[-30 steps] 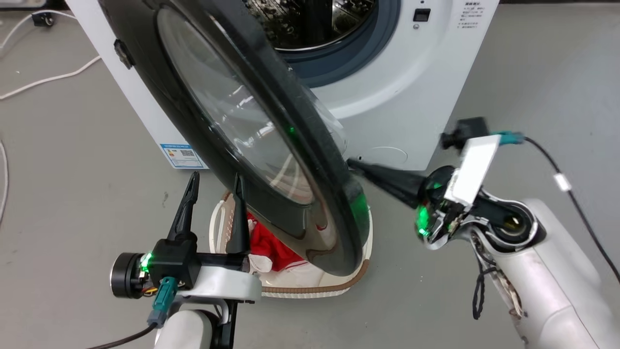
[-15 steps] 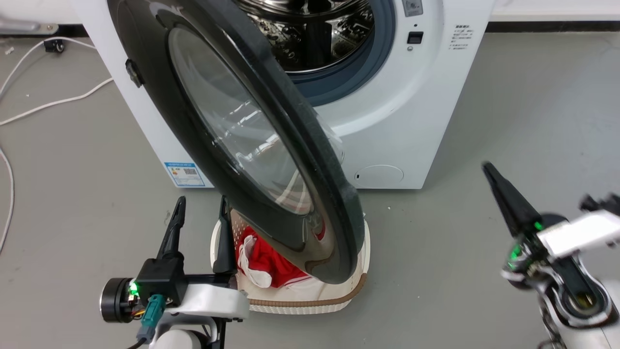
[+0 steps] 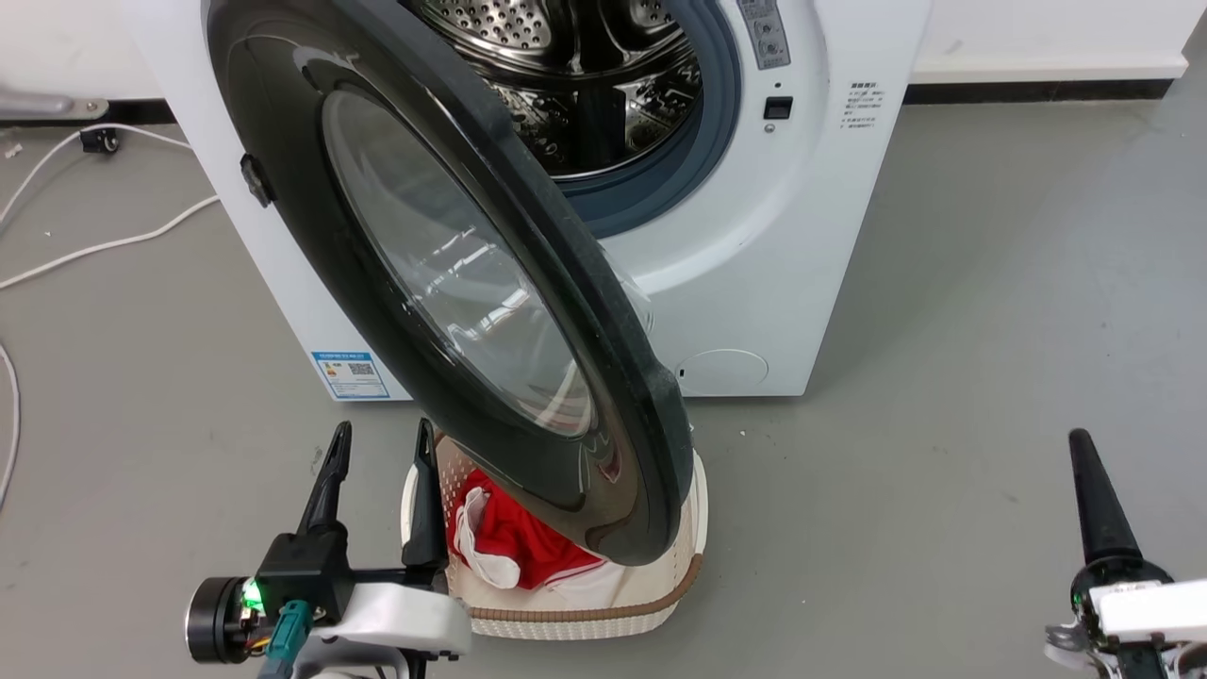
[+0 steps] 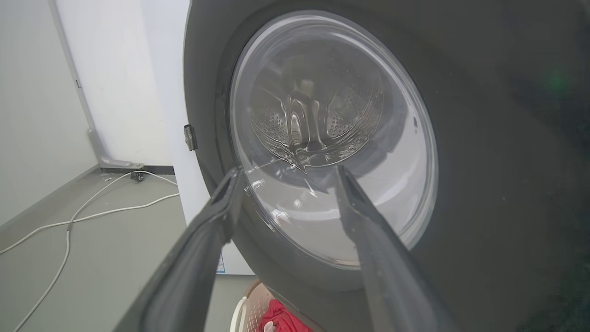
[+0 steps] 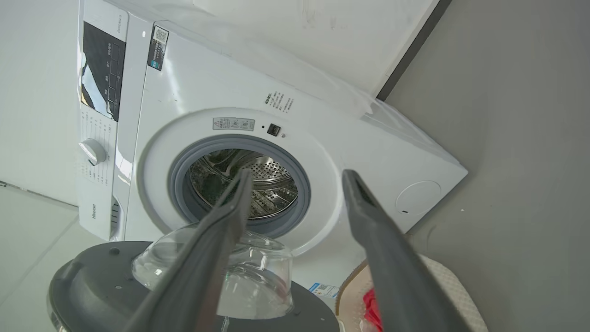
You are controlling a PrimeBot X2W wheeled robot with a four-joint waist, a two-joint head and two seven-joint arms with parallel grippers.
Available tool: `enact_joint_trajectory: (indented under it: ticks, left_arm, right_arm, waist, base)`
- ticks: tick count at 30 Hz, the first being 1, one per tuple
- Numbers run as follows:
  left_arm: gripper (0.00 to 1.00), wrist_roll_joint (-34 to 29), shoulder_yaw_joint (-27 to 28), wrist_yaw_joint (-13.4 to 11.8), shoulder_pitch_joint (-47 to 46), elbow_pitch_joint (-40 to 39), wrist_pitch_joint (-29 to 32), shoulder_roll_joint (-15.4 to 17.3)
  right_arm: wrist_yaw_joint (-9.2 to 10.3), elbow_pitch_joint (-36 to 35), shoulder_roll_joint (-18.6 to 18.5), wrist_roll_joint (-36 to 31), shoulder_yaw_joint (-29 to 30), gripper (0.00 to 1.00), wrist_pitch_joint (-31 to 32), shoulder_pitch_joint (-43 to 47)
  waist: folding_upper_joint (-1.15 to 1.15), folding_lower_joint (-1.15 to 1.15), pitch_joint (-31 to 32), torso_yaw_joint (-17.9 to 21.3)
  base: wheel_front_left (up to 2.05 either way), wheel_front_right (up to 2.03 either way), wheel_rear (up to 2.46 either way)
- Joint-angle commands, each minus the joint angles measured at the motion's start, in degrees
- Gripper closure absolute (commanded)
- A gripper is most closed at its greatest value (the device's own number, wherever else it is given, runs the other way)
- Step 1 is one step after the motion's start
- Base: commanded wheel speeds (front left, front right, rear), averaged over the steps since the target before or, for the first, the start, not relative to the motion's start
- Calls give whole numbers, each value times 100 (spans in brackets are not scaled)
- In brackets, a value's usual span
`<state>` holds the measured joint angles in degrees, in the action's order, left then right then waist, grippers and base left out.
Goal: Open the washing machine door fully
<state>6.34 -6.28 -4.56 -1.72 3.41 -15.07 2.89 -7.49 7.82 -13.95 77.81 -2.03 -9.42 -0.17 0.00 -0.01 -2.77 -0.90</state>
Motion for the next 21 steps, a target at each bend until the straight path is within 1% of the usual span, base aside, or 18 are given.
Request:
enact_joint_trajectory:
  ticks: [1,3,6,8,12,14,15,17,21]
  left_arm:
    - [0,-15,23,-7,54,10,-15,-3]
    - [0,-10,38,12,71,15,-15,-3]
    - [0,-23,53,30,106,23,-15,-3]
    - [0,-37,72,38,106,21,-15,-3]
    - [0,-66,130,41,96,-1,-15,-2]
    - [0,-73,153,49,93,-9,-15,-2]
    - [0,-76,168,55,94,-7,-15,-4]
    - [0,-99,191,63,103,-5,-15,-3]
    - [0,-128,223,91,127,2,-15,-3]
  right_arm:
    - [0,24,17,-108,27,0,-63,75]
    - [0,31,80,-521,99,0,-264,129]
    - [0,19,124,-1502,330,0,-463,172]
    - [0,-55,179,-2415,571,0,-532,186]
    - [0,-448,499,-4337,1067,0,-568,244]
    - [1,-700,669,-5198,1196,0,-569,309]
    - [1,-832,759,-5505,1227,0,-570,325]
    - [1,-1077,825,-6260,1213,0,-554,426]
    - [1,-1439,962,-7246,969,0,-446,695]
  waist:
    - [0,1,22,8]
    - [0,1,45,20]
    - [0,1,72,42]
    - [0,1,76,58]
    - [0,1,79,94]
    - [0,1,82,109]
    - [0,1,86,116]
    - [0,1,99,129]
    - [0,1,136,136]
  base:
    - [0,0,0]
    - [0,0,0]
    - [0,0,0]
    - [0,0,0]
    - [0,0,0]
    - [0,0,0]
    - [0,0,0]
    - [0,0,0]
    - [0,0,0]
